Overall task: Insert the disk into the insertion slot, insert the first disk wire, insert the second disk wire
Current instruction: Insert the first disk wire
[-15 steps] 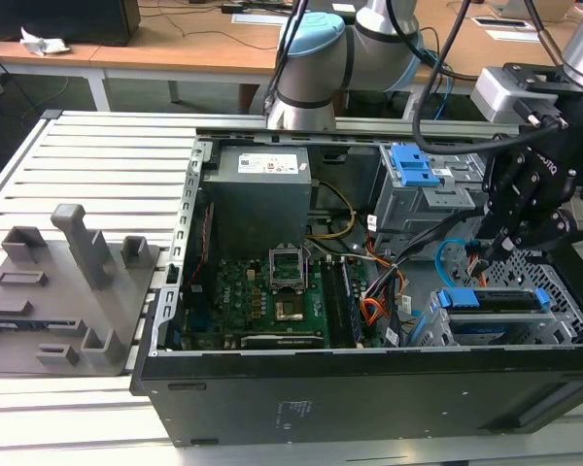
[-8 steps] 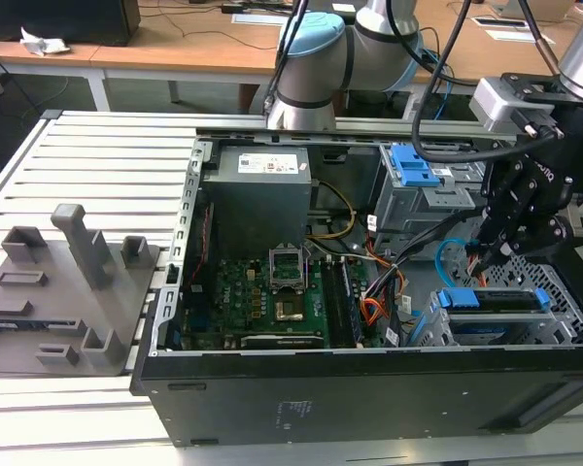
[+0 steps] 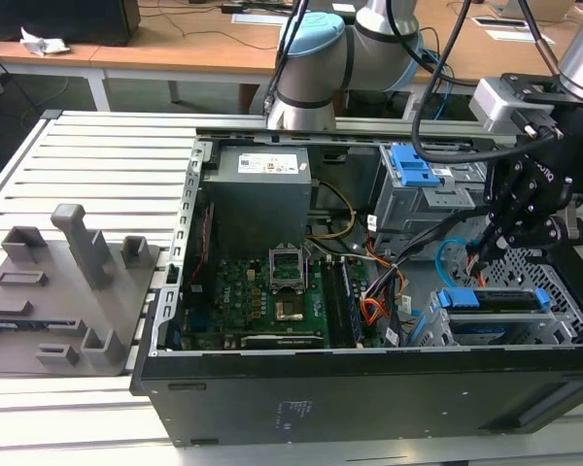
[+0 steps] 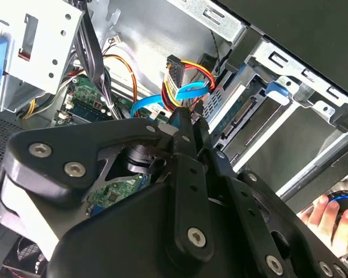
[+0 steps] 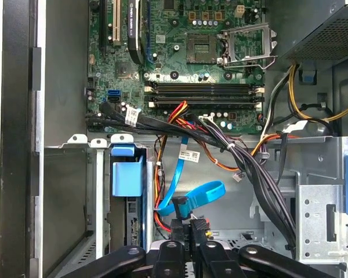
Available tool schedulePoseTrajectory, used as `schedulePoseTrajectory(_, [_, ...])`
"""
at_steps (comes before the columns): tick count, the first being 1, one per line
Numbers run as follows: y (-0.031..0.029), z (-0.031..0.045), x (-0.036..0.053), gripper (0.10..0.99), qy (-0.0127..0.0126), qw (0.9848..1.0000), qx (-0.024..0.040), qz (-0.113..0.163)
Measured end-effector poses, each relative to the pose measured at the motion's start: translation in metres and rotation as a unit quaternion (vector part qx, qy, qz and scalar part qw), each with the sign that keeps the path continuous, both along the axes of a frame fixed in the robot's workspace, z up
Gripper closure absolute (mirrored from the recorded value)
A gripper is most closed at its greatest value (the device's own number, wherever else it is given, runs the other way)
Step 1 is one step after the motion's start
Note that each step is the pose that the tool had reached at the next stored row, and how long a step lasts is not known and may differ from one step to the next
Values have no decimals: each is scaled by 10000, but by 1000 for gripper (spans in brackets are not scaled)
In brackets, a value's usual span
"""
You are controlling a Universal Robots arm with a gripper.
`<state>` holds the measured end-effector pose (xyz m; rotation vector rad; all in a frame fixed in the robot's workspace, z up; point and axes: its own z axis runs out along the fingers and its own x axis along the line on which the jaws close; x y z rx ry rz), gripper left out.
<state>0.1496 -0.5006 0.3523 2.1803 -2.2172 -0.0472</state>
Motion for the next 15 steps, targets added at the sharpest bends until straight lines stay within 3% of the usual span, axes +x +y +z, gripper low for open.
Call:
schedulePoseTrajectory(9, [-2, -1, 36, 918, 1, 10000, 0, 0])
schedulePoseTrajectory(15, [-88, -1, 36, 918, 1, 10000, 0, 0])
